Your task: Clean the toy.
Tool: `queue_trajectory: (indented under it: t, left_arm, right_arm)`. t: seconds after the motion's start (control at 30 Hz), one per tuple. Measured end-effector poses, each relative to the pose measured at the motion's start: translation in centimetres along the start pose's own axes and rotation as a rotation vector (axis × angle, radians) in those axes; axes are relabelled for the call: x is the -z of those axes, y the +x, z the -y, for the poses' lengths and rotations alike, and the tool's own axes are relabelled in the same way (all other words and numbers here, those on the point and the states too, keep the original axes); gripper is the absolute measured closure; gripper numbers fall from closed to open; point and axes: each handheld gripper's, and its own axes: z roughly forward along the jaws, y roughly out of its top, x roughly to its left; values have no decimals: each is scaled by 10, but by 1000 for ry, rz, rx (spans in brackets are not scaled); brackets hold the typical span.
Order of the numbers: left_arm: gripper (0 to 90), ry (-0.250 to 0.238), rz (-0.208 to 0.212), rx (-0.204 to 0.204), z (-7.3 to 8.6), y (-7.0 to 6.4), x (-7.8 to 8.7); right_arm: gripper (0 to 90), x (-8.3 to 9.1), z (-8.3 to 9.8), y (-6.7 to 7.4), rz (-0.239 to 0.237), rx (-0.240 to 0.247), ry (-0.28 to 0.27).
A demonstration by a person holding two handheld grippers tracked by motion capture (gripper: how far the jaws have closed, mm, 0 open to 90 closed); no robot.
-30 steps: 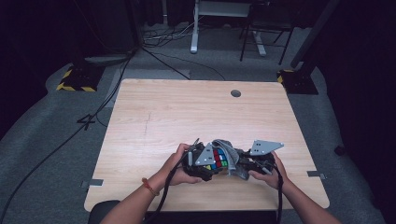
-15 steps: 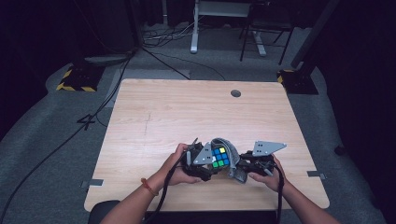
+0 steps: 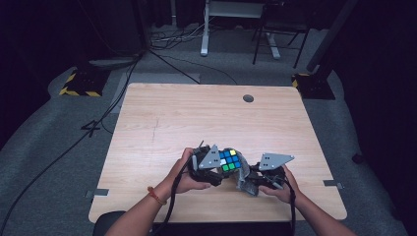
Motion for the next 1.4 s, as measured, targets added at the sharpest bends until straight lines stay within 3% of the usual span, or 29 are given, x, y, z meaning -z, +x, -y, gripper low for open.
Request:
queue_trajectory:
  t: [0.2,0.27,0.37,0.47,0.57,0.73,0.8,0.83,0.9,0.97,1.07,1.17,1.4]
  left_arm:
    - [333,39,33,-9,3,-4,-7]
    - [333,40,44,-24,0,-8,-8]
    - [334,22,57,-28,-3,-12,-8]
    - [334,8,29,-25,-6,-11,-6]
    - [334,-4,19,8,-4,-4,-1]
    - [334,29,-4,23,3,4,1]
    - [334,41,25,35,5,4,-2]
    - [334,47,41,21,4,2,-3]
    - [333,37,75,8,2,-5,-5]
    - [334,38,64,-14,-3,-10,-7]
    - [334,-11,90,2,-7,-10,-3]
    - [333,-21,49,-19,-11,-10,1]
    - [333,25,-16,40,0,8,3]
  right_arm:
    - [787,20,-13,3,28,3,-111]
    - [786,20,-15,3,56,13,-106]
    - [787,15,-12,-3,68,-13,-76]
    - [788,7,-6,-5,50,-25,-24]
    - [787,0,-2,0,22,-8,17]
    - [786,9,-10,6,13,5,-25]
    - [786,14,-14,6,21,6,-56]
    - [786,16,-15,5,31,10,-62]
    - [786,17,-16,3,54,-2,-72]
    - [787,16,-16,1,68,-14,-64]
    - [787,13,-12,-2,67,-23,-38]
    - [787,6,-9,0,59,-8,6]
    - [786,6,-13,7,45,20,3]
